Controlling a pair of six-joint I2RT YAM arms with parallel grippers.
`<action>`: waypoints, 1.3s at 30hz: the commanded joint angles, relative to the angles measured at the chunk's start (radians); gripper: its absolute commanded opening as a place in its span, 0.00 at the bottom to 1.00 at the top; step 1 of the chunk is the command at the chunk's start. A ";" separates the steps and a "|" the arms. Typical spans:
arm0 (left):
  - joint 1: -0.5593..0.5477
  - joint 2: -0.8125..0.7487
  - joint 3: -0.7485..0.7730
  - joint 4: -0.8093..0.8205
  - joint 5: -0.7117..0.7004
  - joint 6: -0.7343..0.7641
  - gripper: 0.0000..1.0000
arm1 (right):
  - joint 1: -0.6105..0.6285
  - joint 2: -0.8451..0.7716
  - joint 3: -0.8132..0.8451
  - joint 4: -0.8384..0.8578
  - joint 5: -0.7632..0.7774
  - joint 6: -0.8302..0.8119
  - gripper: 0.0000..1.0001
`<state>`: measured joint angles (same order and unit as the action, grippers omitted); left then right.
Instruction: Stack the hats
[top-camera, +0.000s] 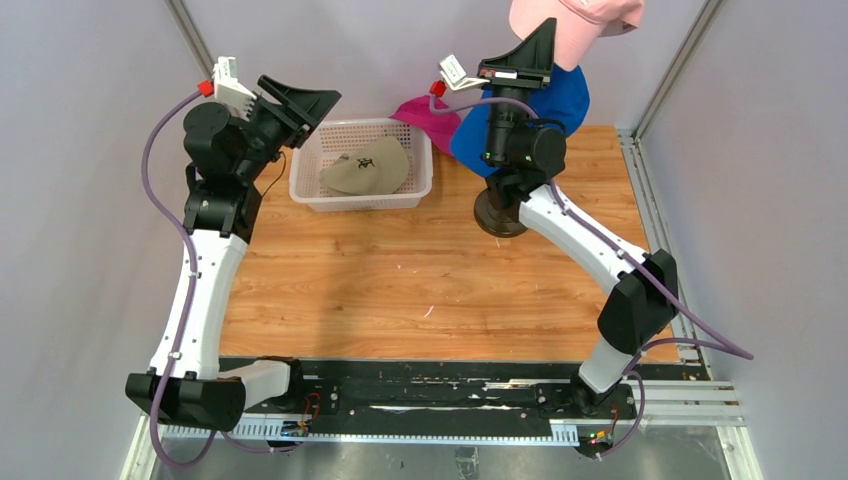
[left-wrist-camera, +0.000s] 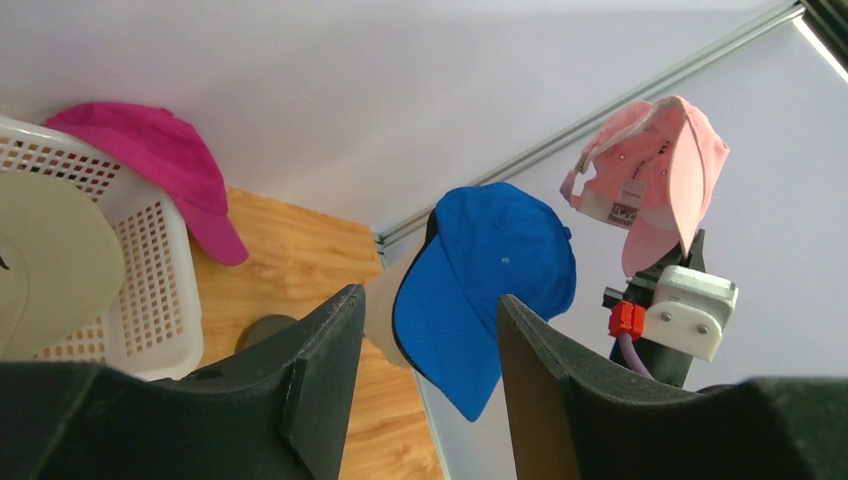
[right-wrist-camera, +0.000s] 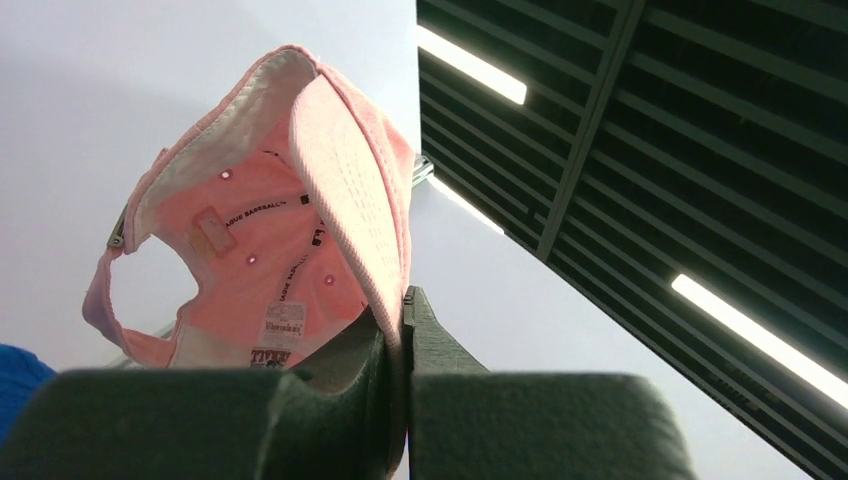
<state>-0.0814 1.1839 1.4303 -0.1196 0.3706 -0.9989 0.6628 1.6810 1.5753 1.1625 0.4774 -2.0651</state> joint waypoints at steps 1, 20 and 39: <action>0.006 -0.010 -0.014 0.035 0.024 -0.002 0.56 | -0.029 -0.029 -0.004 -0.025 0.034 -0.077 0.01; 0.006 -0.013 -0.049 0.061 0.030 -0.027 0.56 | -0.061 -0.020 0.002 -0.173 0.158 -0.007 0.00; 0.006 -0.037 -0.090 0.076 0.031 -0.044 0.56 | 0.073 -0.073 -0.118 -0.090 0.202 -0.087 0.01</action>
<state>-0.0814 1.1790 1.3582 -0.0792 0.3855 -1.0336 0.6937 1.6585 1.4719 0.9909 0.6636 -2.0647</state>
